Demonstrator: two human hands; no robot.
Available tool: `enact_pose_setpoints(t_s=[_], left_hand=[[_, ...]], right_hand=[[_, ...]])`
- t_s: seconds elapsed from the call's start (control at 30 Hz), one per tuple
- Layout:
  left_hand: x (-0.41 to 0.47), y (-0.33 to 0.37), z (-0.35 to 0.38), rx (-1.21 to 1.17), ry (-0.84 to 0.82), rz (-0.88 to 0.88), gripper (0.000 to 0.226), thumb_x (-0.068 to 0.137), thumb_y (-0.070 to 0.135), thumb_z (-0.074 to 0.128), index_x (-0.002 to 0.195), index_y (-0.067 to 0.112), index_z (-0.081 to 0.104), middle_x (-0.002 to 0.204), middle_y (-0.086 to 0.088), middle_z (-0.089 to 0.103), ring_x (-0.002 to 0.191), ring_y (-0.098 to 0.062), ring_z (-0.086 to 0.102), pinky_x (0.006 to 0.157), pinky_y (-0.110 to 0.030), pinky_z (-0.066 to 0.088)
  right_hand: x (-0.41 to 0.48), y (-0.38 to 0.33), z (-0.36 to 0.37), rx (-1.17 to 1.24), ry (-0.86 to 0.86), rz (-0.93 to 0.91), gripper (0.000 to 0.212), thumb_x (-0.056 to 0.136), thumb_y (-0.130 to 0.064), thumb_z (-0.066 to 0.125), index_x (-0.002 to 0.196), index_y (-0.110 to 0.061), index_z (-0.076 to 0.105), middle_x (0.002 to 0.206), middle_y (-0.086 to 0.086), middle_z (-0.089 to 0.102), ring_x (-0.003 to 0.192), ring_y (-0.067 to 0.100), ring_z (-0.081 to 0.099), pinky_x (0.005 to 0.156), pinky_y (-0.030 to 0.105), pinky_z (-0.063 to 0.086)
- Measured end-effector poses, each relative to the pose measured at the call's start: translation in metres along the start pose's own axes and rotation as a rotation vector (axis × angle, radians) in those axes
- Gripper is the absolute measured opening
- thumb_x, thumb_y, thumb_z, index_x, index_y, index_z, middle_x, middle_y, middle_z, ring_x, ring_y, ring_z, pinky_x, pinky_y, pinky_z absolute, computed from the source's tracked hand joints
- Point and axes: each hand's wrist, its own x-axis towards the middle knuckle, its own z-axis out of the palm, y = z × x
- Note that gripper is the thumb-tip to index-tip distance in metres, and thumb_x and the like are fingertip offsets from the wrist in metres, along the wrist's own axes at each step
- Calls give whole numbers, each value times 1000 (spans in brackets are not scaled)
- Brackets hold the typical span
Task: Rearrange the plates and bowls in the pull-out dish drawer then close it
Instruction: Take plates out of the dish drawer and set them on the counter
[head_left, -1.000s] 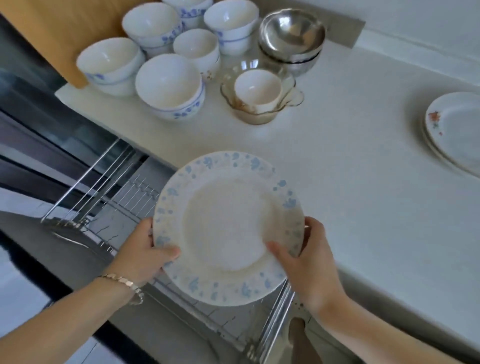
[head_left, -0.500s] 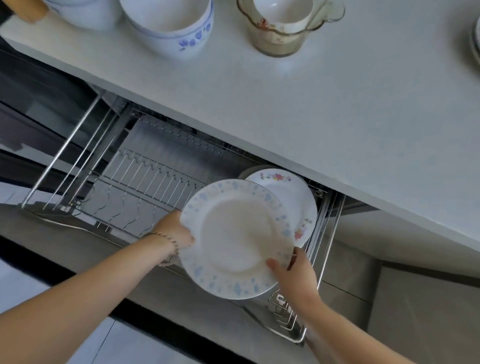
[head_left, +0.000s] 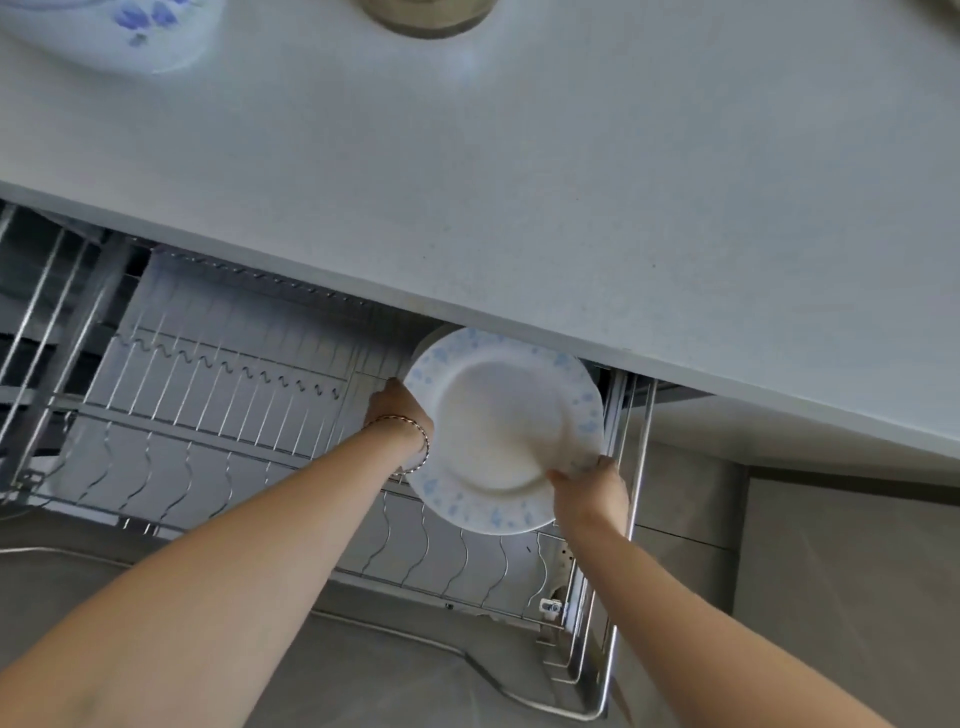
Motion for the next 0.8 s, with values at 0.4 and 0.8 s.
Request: enact_pose_setpoints(t_s=[0.4,0.8], left_hand=[[-20,-21,26,-357,52,48,59,88,6,46,143,18,28,135,-12,53,117,-34,56,94,-37,46],[-39,-30,42,-710,-71,-99,72,86,10,54,148,19,19,150,-8,37,126,-34,49,104,-47,43]], right_hand=[[-3,5,7,10,-9,19,51,89,-13,51,137,-7,34,131,17,51,113,35,55,81,33,43],[-2,14,5,36,-100,-7,49,91,-9,44,138,-6,31,118,18,62,95,33,59,70,28,39]])
